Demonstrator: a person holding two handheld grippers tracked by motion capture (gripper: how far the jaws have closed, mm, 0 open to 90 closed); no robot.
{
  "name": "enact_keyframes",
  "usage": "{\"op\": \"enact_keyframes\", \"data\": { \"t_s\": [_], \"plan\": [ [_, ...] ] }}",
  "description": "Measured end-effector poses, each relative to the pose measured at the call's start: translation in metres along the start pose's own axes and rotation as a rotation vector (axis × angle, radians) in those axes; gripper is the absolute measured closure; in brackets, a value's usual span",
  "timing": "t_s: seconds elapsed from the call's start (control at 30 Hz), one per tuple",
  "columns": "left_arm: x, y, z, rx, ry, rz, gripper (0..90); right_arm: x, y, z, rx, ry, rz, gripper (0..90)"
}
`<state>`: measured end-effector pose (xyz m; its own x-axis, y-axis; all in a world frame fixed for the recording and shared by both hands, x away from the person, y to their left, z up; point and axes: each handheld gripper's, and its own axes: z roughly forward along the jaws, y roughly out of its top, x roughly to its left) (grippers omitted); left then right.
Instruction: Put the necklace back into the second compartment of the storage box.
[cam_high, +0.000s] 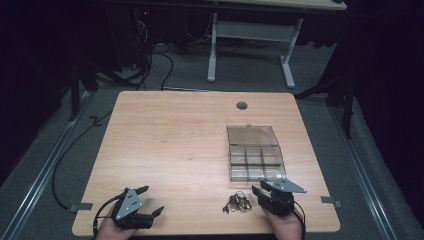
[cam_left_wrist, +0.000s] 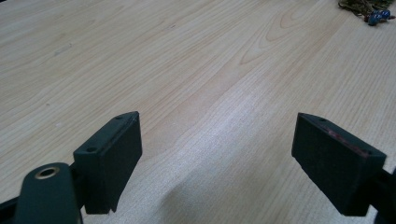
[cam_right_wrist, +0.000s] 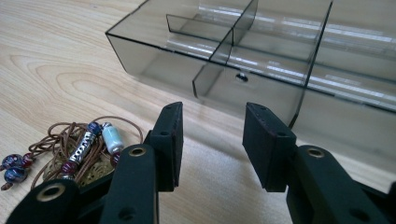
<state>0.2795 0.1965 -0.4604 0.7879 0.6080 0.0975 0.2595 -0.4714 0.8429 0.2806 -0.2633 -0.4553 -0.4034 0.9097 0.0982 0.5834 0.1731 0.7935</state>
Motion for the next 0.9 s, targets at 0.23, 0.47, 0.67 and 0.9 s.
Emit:
{"op": "enact_keyframes", "data": {
  "t_s": [0.23, 0.47, 0.67, 0.9],
  "plan": [
    [0.0, 0.0, -0.001, -0.006, 0.004, -0.005, 16.4, 0.0, 0.0, -0.002, -0.014, 0.006, -0.008, 58.4],
    [0.0, 0.0, -0.001, -0.009, 0.003, -0.005, 16.4, 0.007, 0.002, -0.005, -0.013, 0.015, -0.023, 59.2],
    [0.0, 0.0, -0.001, -0.008, 0.001, -0.005, 16.3, 0.011, 0.003, -0.007, -0.018, 0.021, -0.041, 60.3],
    [0.0, 0.0, -0.001, -0.008, 0.0, -0.001, 16.4, 0.024, 0.005, -0.004, -0.014, 0.063, -0.065, 62.0]
  ]
}}
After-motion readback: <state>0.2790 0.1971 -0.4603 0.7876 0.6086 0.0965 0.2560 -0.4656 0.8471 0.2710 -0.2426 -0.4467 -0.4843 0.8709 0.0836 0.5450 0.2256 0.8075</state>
